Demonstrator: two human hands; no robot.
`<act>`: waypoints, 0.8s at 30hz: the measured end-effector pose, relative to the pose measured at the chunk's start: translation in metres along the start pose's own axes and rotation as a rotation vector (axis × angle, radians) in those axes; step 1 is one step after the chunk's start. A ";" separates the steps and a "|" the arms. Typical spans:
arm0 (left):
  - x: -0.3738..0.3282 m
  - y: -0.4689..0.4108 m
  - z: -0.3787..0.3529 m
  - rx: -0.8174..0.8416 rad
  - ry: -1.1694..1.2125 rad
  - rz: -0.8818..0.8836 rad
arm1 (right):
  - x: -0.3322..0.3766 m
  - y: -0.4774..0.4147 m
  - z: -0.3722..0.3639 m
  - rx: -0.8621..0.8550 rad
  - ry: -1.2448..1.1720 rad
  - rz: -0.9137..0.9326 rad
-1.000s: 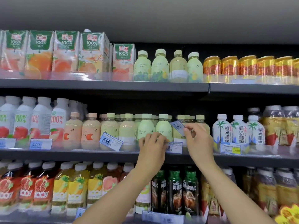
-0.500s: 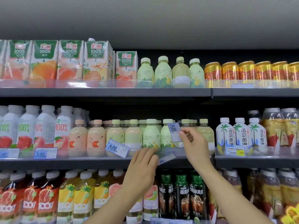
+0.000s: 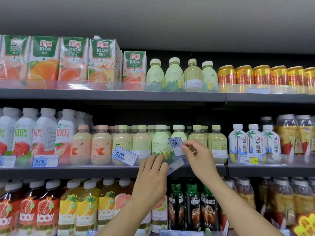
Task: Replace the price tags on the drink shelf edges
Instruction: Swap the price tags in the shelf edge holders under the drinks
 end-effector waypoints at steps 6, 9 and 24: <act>0.003 -0.015 0.005 0.020 0.049 0.048 | 0.011 -0.007 -0.007 0.055 0.048 0.073; 0.003 -0.010 0.004 0.019 0.083 0.024 | 0.016 -0.012 -0.010 0.101 0.103 0.135; 0.010 -0.012 0.003 0.008 0.159 -0.056 | 0.024 -0.006 -0.034 0.492 0.510 0.412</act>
Point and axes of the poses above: each hand's wrist, its own y-axis away from the middle knuckle, its own z-axis out of the back of the hand, x = y × z, the point moved 9 cm from there along -y, towards the middle knuckle, and after that the axes turned 7 degrees about z, right-handed, at the moved point
